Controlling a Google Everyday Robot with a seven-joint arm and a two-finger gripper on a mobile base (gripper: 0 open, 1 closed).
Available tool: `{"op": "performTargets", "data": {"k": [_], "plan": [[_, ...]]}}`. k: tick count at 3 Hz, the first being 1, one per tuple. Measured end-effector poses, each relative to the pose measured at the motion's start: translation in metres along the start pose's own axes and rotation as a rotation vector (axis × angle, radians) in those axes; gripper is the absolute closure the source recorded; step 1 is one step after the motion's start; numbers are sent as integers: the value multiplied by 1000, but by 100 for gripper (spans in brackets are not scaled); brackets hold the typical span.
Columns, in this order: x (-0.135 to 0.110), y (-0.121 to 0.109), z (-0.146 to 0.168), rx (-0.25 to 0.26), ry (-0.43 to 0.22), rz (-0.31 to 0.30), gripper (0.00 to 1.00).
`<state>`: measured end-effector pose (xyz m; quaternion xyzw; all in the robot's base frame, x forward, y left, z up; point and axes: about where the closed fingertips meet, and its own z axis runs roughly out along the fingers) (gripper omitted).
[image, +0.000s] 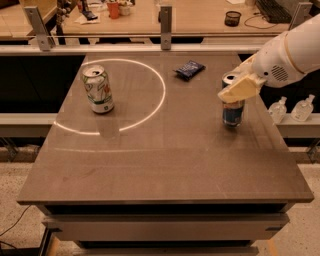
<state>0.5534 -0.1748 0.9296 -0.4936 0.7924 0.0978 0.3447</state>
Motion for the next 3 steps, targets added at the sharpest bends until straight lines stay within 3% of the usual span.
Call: {"op": "performTargets", "data": {"k": [2, 3], "plan": [[9, -92, 9, 83, -2, 249, 100], [-5, -124, 18, 107, -47, 314, 100]]}}
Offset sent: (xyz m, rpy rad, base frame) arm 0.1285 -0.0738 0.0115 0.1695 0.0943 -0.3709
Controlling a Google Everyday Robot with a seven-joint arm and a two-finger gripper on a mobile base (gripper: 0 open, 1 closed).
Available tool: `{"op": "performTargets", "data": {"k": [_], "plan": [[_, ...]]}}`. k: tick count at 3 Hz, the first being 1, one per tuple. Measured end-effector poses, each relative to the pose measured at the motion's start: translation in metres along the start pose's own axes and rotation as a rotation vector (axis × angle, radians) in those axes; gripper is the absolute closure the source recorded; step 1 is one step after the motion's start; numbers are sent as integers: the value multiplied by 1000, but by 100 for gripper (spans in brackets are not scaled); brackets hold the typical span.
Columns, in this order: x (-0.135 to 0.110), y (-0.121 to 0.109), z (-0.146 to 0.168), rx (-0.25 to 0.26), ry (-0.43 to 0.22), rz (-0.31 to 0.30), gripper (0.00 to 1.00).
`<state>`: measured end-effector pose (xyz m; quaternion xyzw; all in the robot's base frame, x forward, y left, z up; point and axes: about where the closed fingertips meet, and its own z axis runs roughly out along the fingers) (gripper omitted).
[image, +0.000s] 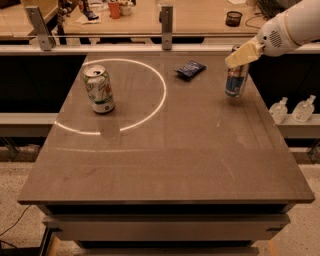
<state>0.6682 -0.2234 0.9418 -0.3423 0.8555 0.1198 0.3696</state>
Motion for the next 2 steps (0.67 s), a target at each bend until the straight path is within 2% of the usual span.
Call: {"op": "performTargets", "data": {"k": [1, 2], "plan": [[-27, -18, 20, 16, -37, 4, 100], [-50, -26, 45, 14, -72, -1, 100]]}}
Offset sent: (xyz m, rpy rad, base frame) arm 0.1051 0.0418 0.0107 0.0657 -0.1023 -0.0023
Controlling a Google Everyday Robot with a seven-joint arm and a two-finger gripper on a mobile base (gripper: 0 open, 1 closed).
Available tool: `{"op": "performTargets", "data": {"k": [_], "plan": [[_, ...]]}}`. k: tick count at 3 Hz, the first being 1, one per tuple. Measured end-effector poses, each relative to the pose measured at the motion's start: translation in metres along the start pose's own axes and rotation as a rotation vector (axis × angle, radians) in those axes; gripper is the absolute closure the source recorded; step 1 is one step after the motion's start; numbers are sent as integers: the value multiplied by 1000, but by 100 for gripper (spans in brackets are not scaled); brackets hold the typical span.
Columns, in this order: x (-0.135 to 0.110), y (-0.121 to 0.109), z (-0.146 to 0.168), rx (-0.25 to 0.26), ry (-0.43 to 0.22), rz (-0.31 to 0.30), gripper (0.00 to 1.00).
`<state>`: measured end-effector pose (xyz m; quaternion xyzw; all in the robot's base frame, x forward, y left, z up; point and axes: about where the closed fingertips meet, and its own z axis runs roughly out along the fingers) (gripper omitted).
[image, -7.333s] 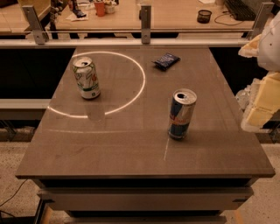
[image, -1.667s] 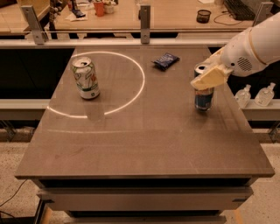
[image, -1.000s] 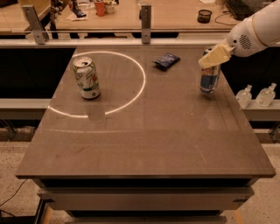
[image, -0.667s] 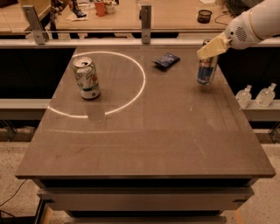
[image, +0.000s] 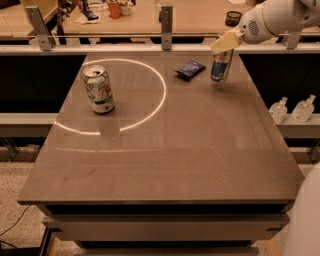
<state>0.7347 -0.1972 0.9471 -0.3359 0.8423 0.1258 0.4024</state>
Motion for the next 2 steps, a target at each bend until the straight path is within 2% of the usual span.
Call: {"op": "performTargets", "data": {"k": [2], "plan": [[-16, 5, 41, -27, -36, -17, 100]]}}
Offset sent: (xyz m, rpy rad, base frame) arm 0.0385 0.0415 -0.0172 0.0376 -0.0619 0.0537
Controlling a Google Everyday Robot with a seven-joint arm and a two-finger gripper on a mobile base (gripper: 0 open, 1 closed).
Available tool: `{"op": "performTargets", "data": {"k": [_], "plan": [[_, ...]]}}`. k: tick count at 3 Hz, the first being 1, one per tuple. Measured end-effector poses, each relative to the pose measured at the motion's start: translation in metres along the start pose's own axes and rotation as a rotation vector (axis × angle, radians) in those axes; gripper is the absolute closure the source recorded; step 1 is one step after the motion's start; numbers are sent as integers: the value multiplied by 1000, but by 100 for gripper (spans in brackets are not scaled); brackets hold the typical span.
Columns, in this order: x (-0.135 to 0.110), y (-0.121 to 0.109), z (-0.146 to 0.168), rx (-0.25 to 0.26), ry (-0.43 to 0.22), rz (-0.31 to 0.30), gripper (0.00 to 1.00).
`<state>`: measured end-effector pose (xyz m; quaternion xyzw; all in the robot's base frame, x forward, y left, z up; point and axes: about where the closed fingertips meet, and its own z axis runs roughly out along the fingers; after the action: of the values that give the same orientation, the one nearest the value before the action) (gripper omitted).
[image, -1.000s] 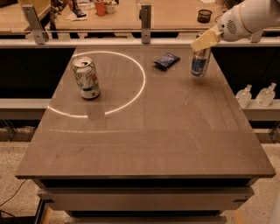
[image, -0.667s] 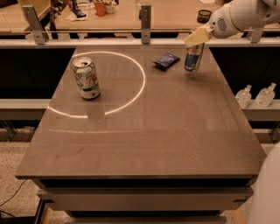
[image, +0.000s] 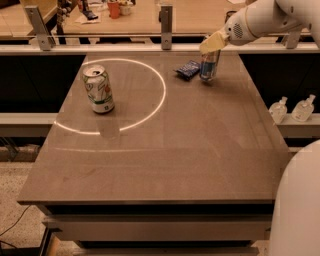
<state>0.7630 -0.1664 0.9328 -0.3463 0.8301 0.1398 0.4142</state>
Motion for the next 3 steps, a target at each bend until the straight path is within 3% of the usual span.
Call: {"op": "performTargets", "data": {"k": [1, 3], "plan": [[-5, 1, 9, 1, -37, -45, 100], [-3, 13, 27, -22, -38, -113, 100]]}}
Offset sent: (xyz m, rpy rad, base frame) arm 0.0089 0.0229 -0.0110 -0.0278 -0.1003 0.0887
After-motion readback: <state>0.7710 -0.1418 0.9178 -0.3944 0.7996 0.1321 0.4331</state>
